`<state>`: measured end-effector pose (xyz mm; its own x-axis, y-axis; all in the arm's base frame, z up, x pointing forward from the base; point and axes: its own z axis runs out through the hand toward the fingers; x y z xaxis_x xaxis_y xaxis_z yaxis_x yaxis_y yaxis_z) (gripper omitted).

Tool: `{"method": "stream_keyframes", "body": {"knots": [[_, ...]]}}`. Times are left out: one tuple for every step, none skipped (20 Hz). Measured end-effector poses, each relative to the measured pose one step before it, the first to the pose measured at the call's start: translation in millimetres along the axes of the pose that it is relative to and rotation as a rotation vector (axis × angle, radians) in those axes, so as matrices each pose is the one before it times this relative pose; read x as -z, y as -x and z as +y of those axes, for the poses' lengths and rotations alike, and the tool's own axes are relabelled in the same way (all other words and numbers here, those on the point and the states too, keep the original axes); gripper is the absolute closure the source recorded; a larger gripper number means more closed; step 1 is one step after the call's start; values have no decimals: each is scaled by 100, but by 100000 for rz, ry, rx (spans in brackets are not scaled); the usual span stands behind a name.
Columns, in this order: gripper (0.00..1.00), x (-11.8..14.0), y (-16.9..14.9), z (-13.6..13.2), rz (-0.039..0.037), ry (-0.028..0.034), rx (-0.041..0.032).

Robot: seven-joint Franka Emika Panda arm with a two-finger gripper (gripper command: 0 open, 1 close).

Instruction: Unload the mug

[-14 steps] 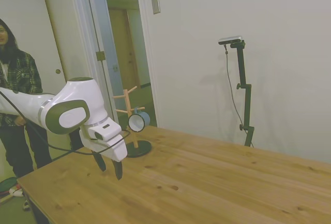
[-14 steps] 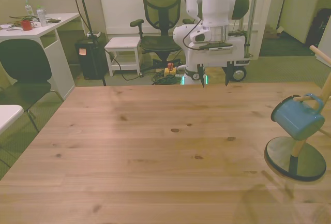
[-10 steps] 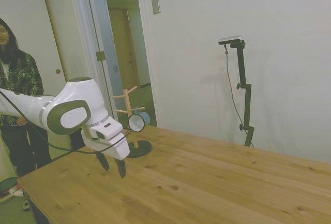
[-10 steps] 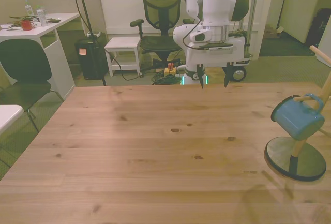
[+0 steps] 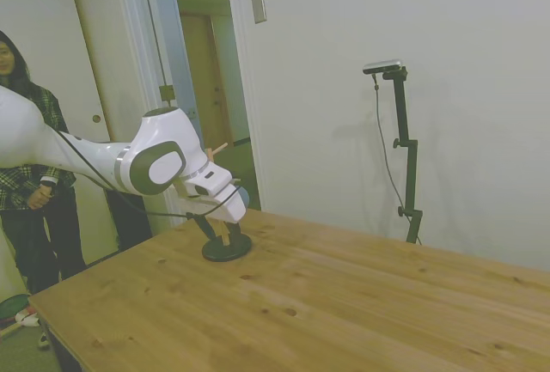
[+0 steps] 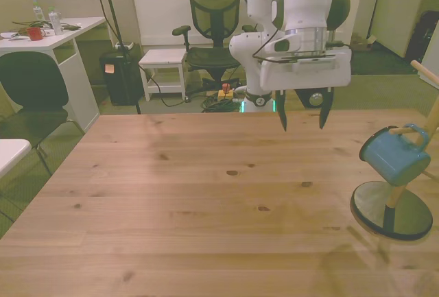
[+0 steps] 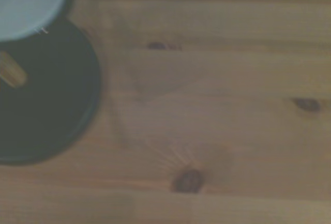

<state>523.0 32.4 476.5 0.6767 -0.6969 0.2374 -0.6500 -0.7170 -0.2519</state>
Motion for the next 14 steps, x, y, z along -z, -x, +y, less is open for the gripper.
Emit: {"method": "stream_keyframes", "body": {"knots": [[0,277,14,-755,952,-1525,658],[0,161,27,-369,846,-600,223],[0,14,-8,-39,210,-250,33],[0,10,-35,-172,816,-1033,164],[0,-77,-53,-293,1285,-1806,219],[0,-257,55,-306,576,-1478,171],[0,-370,68,-255,-21,-1469,279],[0,-347,21,-230,-16,-1582,458],[0,-312,9,-190,-119,-1594,530],[0,-245,-76,-179,377,-1536,650],[0,-202,-60,-170,564,-1409,303],[0,-131,11,-181,74,-1740,540],[0,23,-3,-159,-50,-1641,75],[0,370,60,-362,-143,-1423,-434]]}}
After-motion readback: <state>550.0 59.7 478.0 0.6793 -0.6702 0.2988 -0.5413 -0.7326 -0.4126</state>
